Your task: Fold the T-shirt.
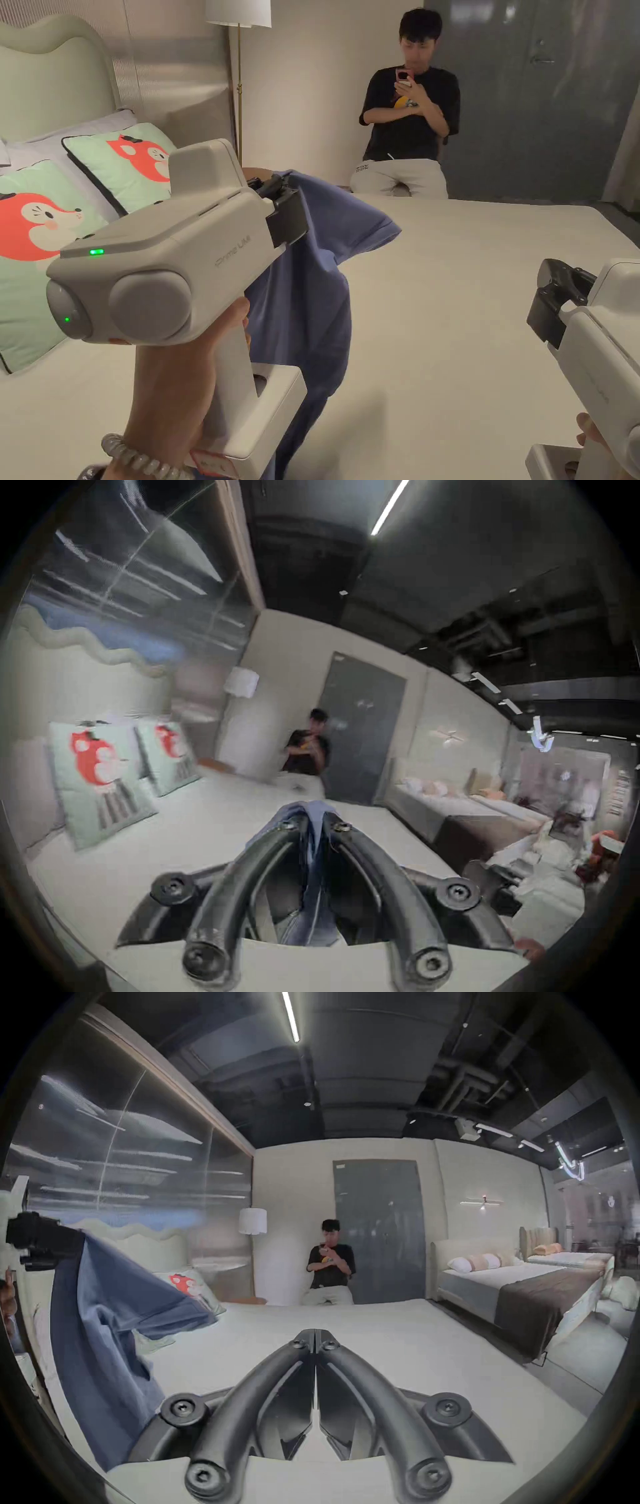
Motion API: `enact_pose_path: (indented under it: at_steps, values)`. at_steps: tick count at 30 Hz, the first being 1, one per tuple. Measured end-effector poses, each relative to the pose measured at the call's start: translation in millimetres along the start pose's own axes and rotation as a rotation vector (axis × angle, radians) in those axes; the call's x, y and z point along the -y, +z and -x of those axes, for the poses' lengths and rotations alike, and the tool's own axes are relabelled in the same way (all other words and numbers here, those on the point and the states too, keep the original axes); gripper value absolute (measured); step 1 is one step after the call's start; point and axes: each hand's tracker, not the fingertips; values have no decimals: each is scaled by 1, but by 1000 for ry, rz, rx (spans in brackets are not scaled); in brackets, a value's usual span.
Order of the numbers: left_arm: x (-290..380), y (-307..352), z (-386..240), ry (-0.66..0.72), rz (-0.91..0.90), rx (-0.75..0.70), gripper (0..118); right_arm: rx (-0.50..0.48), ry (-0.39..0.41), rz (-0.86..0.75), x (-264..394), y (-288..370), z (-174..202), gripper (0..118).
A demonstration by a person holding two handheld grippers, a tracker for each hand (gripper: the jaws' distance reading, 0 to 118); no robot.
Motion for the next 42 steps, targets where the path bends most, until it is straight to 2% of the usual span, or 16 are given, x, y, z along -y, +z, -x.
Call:
enact_pose_path:
  at_steps: [4,7,11,14,19,25,30,31,32,33,35,36,42]
  values:
    - [17,-26,-43,8,51,123,3,74,2,-21,-6,23,-31,0]
    - [48,-47,-62,13,132,152,3,109,10,-16,-9,38,-48,0]
    - [110,-69,-66,55,304,147,3,156,18,4,-1,47,-70,0]
    - [165,-84,-61,41,479,91,3,169,16,28,8,50,-80,0]
    - [250,-98,-50,48,735,38,3,170,1,62,23,49,-84,0]
    - [304,-103,-46,30,867,-3,3,164,1,98,44,42,-100,0]
    - [315,-100,-58,-30,873,21,4,166,-9,113,40,44,-94,0]
    - [310,-97,-58,-15,851,29,9,166,-7,115,41,45,-94,0]
    - [302,-95,-57,16,817,56,23,167,-5,116,41,45,-95,0]
    - [295,-93,-56,43,790,78,56,167,-4,117,41,45,-96,0]
    - [274,-87,-53,76,731,134,105,164,-7,117,43,46,-95,0]
    - [261,-81,-52,67,687,145,110,163,-9,115,43,47,-96,0]
    - [170,-38,-36,-104,333,53,108,157,-20,95,45,50,-94,0]
